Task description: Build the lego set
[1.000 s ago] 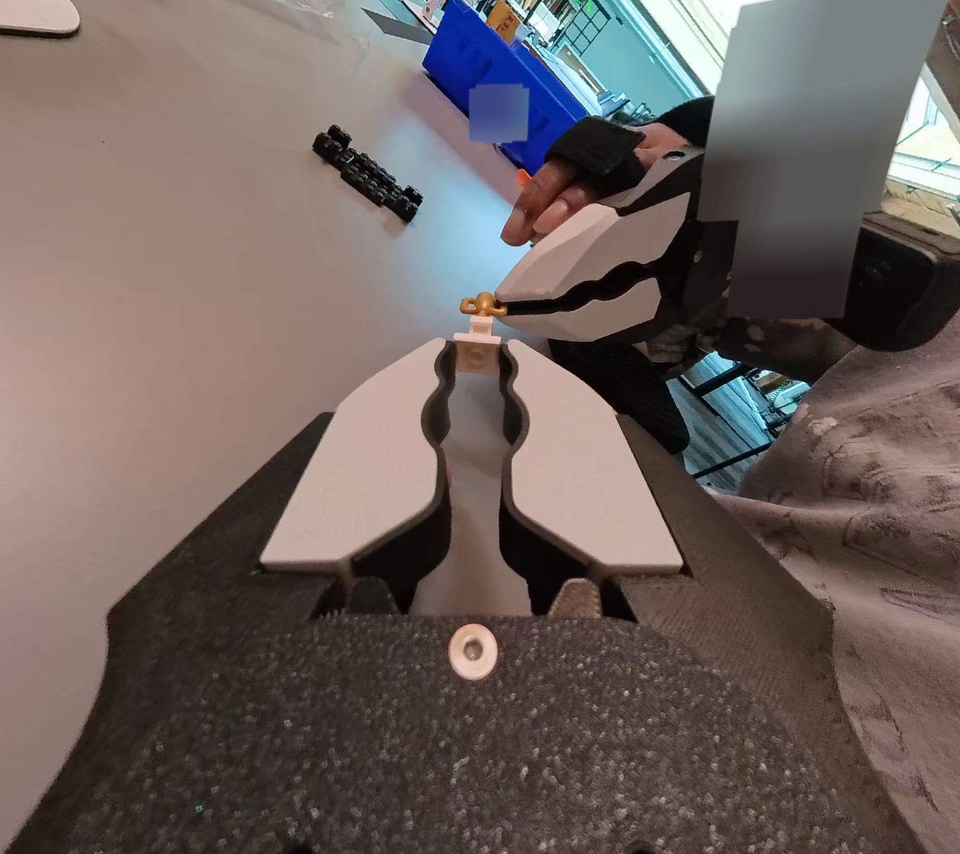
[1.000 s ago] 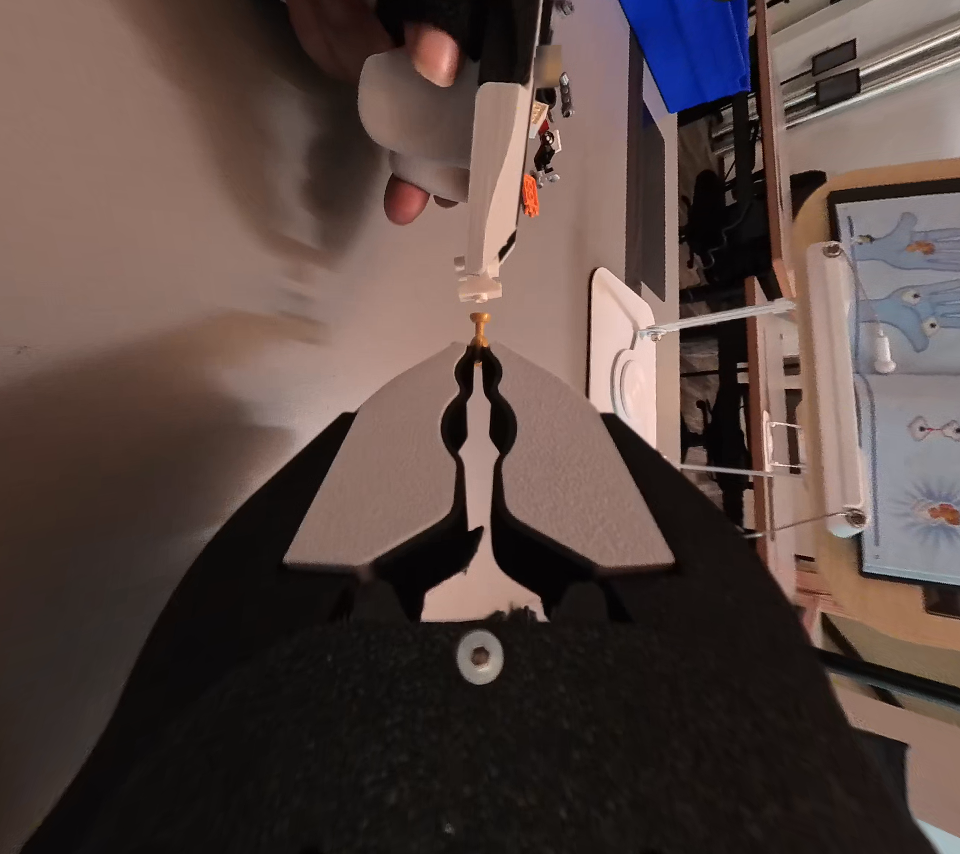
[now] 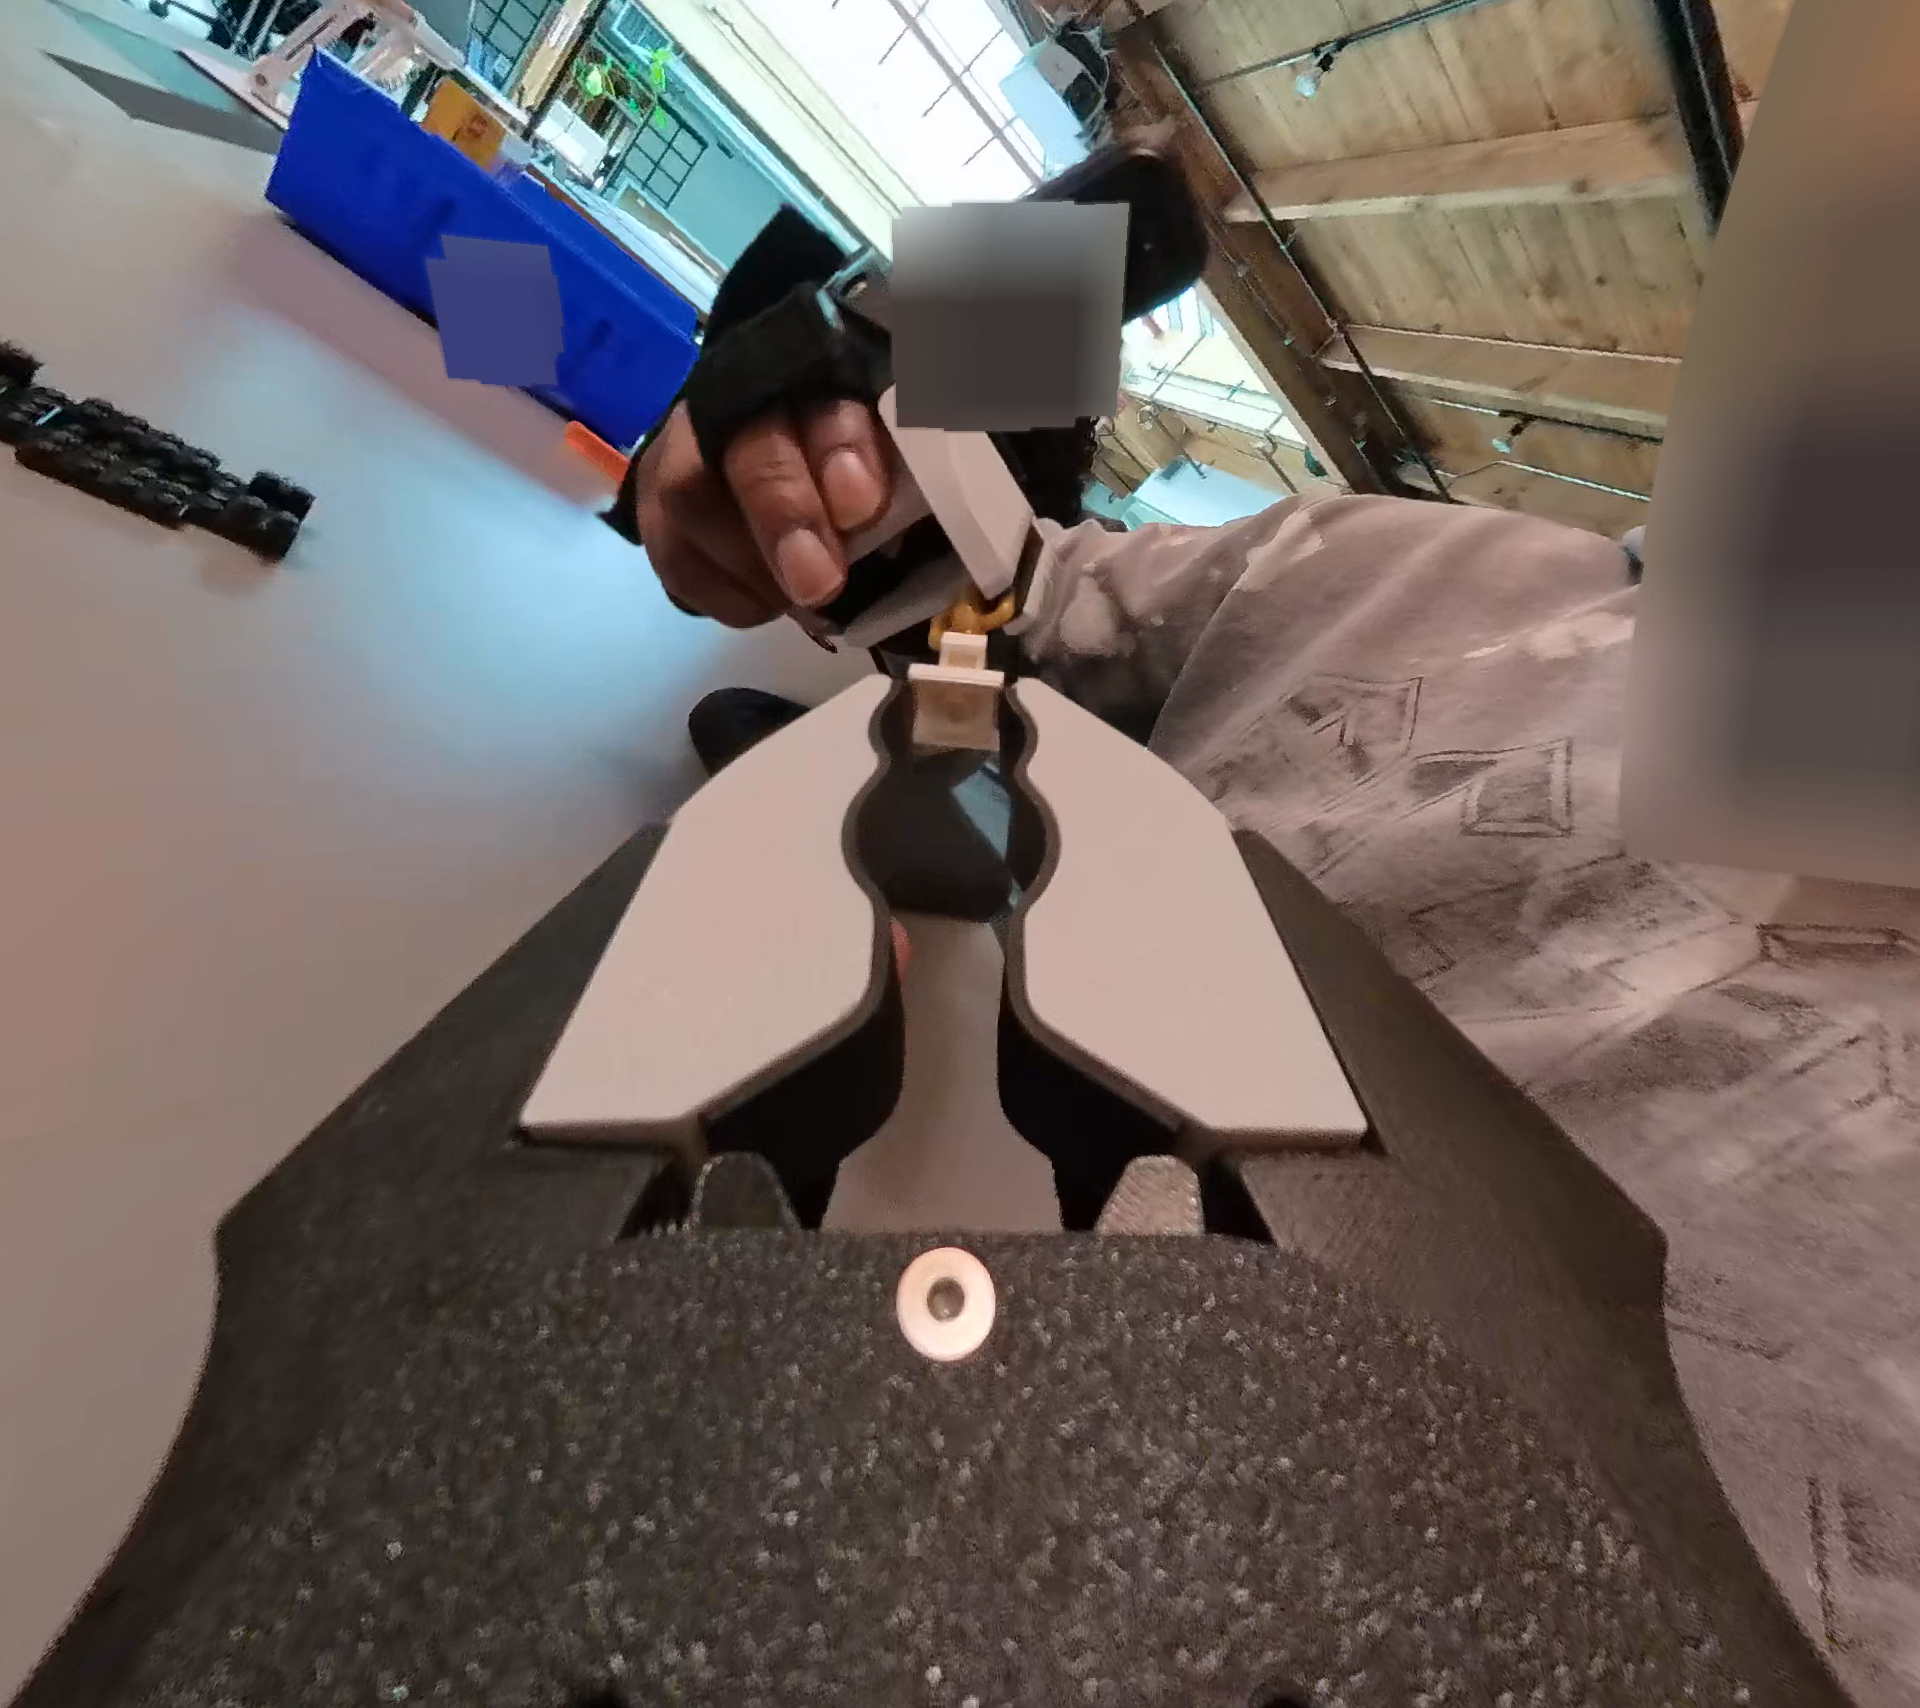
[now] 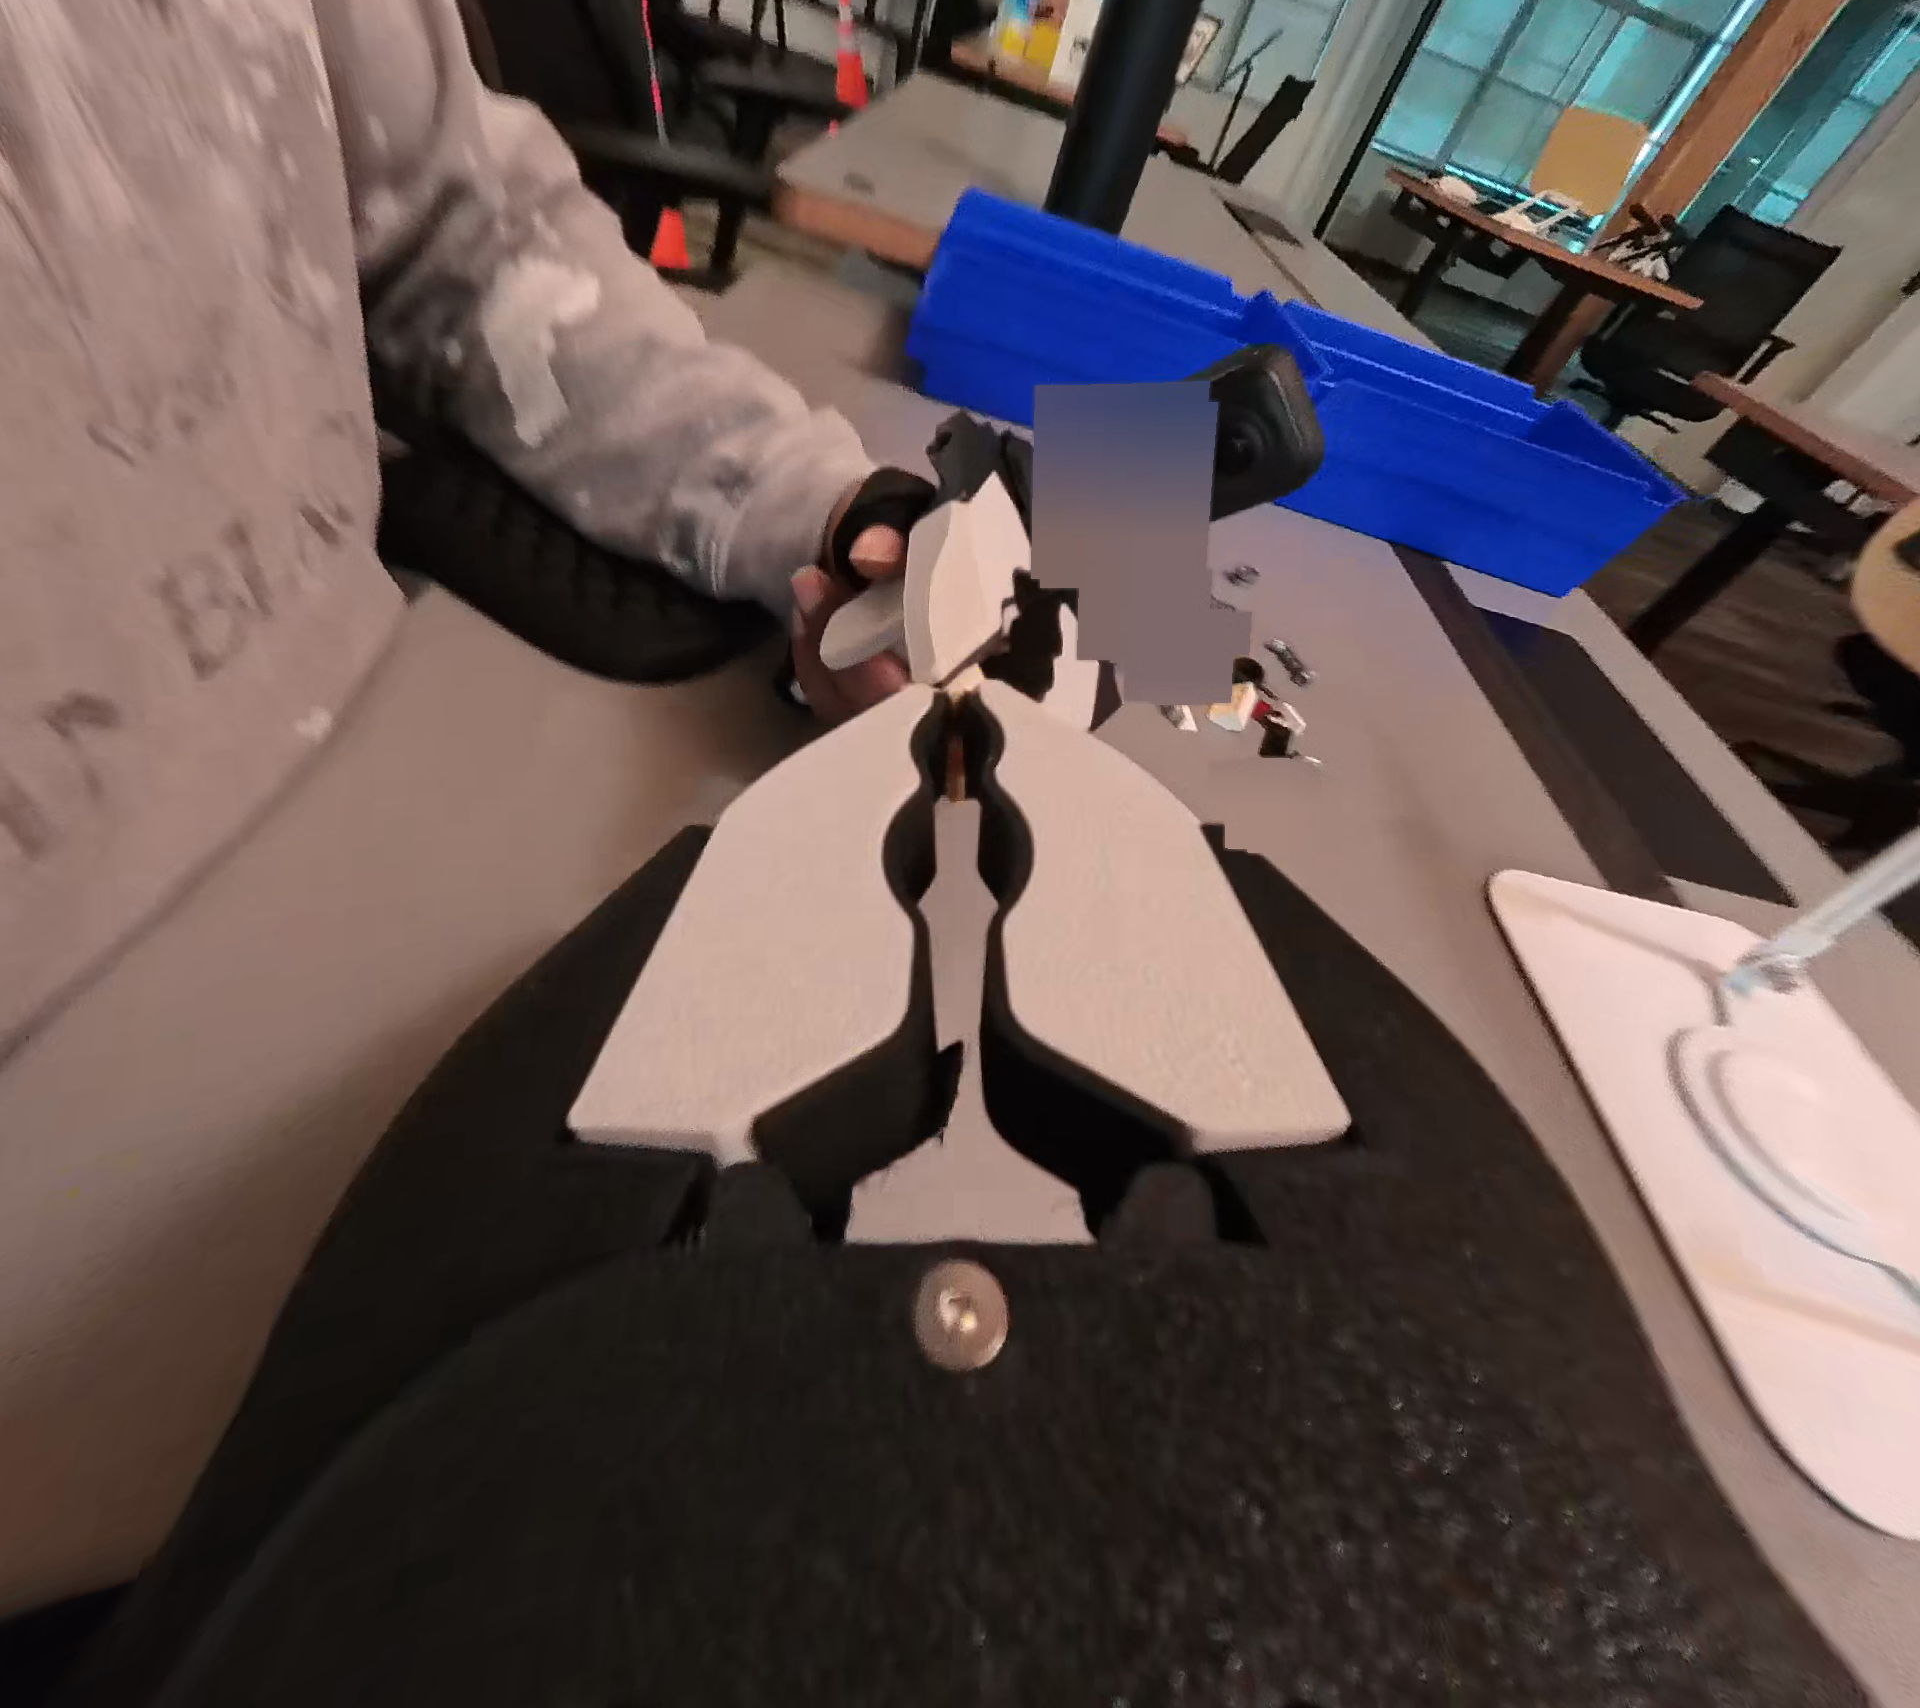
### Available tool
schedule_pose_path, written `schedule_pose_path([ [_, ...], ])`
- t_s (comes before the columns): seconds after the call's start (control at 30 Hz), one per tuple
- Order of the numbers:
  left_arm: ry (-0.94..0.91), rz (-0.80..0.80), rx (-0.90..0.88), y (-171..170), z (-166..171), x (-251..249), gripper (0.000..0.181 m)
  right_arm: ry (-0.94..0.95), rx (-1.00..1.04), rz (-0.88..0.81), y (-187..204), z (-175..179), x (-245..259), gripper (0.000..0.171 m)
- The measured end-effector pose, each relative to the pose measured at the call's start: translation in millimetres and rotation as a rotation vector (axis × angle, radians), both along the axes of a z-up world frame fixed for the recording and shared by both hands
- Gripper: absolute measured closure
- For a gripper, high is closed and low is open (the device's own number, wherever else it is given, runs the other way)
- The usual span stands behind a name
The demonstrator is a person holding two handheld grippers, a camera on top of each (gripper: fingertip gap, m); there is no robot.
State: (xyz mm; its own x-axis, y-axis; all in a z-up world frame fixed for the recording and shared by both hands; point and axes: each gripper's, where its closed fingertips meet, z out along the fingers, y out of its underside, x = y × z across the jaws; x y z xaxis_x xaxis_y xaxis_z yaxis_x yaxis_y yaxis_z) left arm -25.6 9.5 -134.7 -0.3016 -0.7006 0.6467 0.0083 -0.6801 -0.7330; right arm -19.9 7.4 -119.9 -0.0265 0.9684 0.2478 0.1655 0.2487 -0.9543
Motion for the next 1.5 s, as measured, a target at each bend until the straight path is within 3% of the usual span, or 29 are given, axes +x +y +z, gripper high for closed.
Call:
schedule_pose_path([
  [0.37, -0.027, 0.104, 0.011, 10, 9, -3, 0.166, 0.165, -0.177, -0.074, 10, 9, -2, 0.169],
  [0.97, -0.066, 0.091, 0.024, 4, 18, -4, 0.165, 0.345, -0.39, -0.012, 7, 20, -4, 0.168],
  [1.1, -0.043, 0.148, 0.092, 12, 19, -4, 0.165, 0.294, -0.347, -0.06, 12, 22, -2, 0.168],
  [1.23, -0.008, 0.203, 0.172, 16, 17, -10, 0.166, 0.147, -0.176, -0.124, 15, 17, 2, 0.146],
  [1.4, 0.025, 0.174, 0.178, 12, 13, -6, 0.166, -0.055, 0.009, -0.2, 19, 0, -2, 0.153],
  [1.5, 0.035, 0.173, 0.175, 11, 11, -4, 0.165, -0.102, 0.015, -0.195, 18, -3, -3, 0.163],
])
